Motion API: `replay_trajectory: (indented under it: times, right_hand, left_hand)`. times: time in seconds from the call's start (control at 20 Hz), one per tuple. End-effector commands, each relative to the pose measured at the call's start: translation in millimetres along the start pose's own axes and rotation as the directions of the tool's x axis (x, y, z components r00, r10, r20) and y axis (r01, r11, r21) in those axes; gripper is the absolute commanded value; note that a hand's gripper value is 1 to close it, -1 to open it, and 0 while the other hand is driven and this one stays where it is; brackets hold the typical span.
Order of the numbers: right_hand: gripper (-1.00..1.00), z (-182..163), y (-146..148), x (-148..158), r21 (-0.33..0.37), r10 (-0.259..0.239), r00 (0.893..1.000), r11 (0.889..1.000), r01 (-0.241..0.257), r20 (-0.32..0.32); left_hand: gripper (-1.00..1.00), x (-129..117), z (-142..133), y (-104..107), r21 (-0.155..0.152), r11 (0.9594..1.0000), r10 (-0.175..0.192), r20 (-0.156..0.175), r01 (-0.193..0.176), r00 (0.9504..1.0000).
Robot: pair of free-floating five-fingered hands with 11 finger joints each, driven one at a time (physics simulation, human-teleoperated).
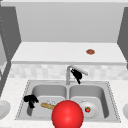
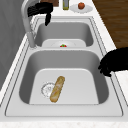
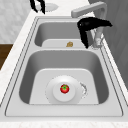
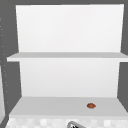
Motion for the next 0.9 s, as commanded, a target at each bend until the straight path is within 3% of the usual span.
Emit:
replay_trajectory:
  times: [0.0,0.15,0.5,0.55,0.85]
  right_hand:
    - [-1.0,7.9,12.5,24.8,0.038,0.093,0.995,0.995,-0.094,0.02]
    - [-1.0,10.7,20.7,17.7,0.051,0.096,0.995,0.994,-0.094,-0.037]
    - [-1.0,35.7,48.6,24.6,0.083,0.086,0.994,0.993,-0.081,-0.067]
    - [1.0,33.3,52.3,23.7,0.103,0.081,0.994,0.992,-0.073,-0.074]
    - [1.0,1.3,57.5,22.6,0.223,0.037,0.998,0.974,-0.025,-0.051]
  left_hand:
    - [0.0,0.0,0.0,0.0,0.0,1.0,0.0,0.0,0.0,1.0]
    - [0.0,0.0,0.0,0.0,0.0,1.0,0.0,0.0,0.0,1.0]
    - [0.0,0.0,0.0,0.0,0.0,1.0,0.0,0.0,0.0,1.0]
    - [0.0,0.0,0.0,0.0,0.0,1.0,0.0,0.0,0.0,1.0]
    - [0.0,0.0,0.0,0.0,0.0,1.0,0.0,0.0,0.0,1.0]
